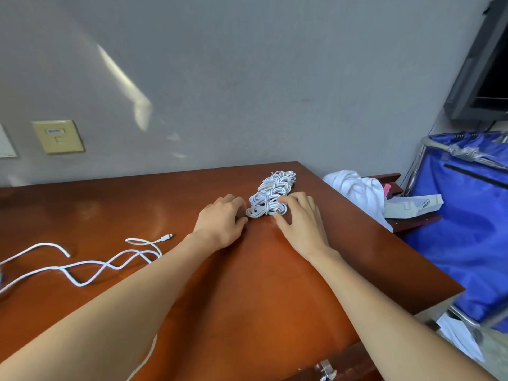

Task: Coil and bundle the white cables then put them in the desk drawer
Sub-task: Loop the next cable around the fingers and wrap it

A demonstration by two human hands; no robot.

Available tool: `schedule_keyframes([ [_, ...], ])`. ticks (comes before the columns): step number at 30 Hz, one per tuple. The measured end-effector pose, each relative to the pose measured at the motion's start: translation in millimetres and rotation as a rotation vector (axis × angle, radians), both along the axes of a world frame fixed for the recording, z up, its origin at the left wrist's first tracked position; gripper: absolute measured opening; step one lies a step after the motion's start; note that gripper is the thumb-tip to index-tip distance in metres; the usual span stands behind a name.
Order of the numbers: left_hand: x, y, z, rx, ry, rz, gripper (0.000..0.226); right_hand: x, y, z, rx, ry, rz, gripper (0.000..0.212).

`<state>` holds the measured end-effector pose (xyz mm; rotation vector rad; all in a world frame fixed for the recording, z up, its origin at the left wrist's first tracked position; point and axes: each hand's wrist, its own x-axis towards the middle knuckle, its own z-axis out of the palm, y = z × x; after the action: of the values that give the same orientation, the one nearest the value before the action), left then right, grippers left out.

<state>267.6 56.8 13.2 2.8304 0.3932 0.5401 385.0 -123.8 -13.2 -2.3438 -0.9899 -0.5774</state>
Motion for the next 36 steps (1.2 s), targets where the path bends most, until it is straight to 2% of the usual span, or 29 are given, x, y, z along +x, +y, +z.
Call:
schedule_keyframes([
  [13,-113.4,29.9,29.3,0.111,0.011,0.052,0.029,-84.2,12.6,23.3,-0.044,0.101,0.265,0.029],
  [21,-183.8,60.3,34.1,0.124,0.012,0.134,0.03,-148.9,48.4,42.8,-0.059,0.093,0.394,0.029],
  [28,-223.2,73.3,18.2,0.062,0.025,0.198,0.036,-182.3,81.2,41.8,-0.095,0.13,0.462,0.03],
  [33,-231.2,79.5,0.7,-0.014,0.019,0.198,0.048,-191.5,103.8,34.5,-0.119,0.175,0.478,0.031],
  [36,-230.7,87.0,-12.5,-0.022,0.019,0.194,0.047,-194.0,114.7,29.7,-0.152,0.201,0.481,0.031],
])
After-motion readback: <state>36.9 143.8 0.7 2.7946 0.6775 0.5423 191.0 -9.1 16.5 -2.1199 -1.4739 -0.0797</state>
